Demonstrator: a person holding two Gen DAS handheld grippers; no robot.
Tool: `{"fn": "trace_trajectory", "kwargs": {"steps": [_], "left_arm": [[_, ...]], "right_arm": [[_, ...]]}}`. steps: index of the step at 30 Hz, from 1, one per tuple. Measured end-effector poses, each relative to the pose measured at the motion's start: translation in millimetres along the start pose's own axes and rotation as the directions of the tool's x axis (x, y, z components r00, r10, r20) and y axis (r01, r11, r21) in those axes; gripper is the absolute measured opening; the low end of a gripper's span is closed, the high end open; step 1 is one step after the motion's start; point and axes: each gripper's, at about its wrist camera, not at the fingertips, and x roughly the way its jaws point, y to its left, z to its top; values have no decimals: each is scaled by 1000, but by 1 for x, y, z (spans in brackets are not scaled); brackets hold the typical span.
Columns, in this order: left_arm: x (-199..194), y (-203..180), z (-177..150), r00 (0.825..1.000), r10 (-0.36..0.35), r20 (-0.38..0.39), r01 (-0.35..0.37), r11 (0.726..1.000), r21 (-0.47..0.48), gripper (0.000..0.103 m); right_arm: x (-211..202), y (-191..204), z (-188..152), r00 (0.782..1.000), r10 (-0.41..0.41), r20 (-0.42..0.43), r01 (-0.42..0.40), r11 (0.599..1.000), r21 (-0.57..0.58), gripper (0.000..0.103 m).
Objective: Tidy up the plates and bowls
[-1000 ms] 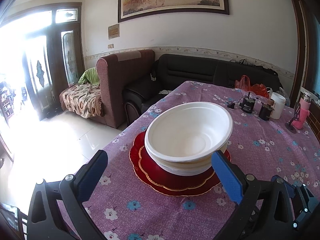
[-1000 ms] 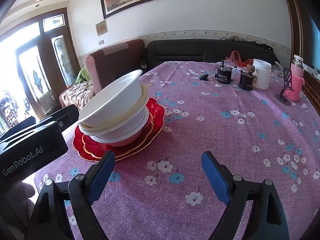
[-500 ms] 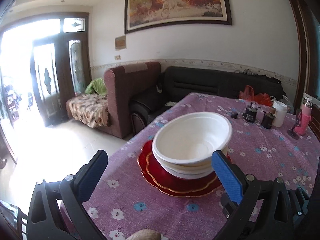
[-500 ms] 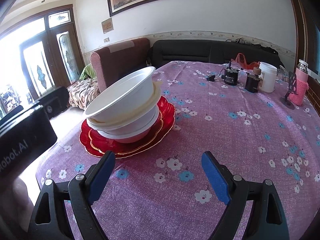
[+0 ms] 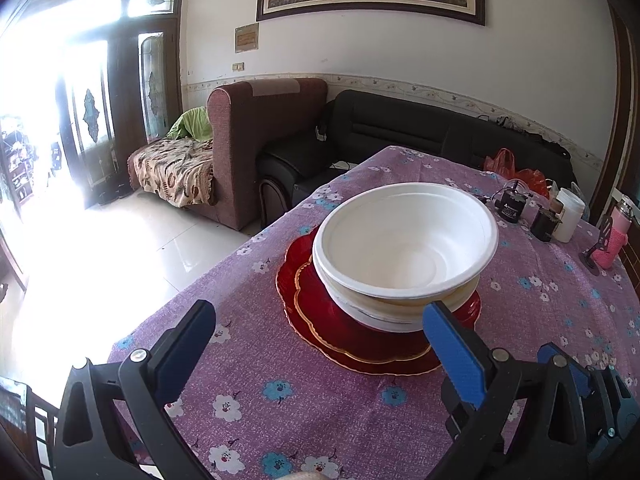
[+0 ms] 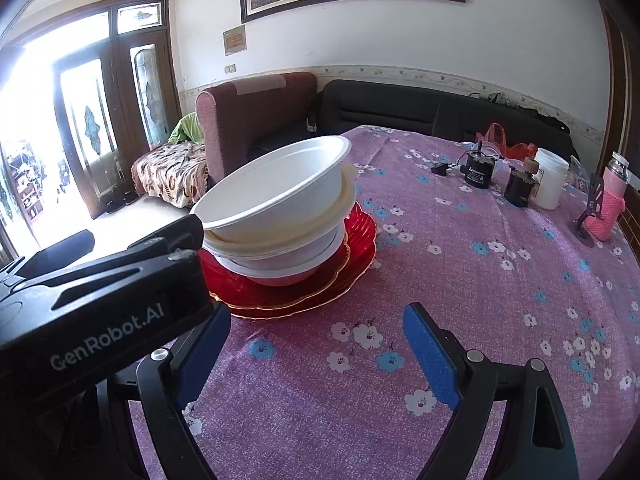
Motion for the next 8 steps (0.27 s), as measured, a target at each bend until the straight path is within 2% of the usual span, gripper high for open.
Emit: {"fn": "trace_trajectory", "kwargs": {"steps": [5,8], "left_arm": [[7,7,0,999,18,-30,-19,1000,-13,103],[13,9,1,998,1,-69,-2,1000,-20,103]], "right_arm": [[3,2,3,1000,8,-6,-8,1000,-4,91],[5,-5,5,1000,19,-17,-18,999,28,91]]}}
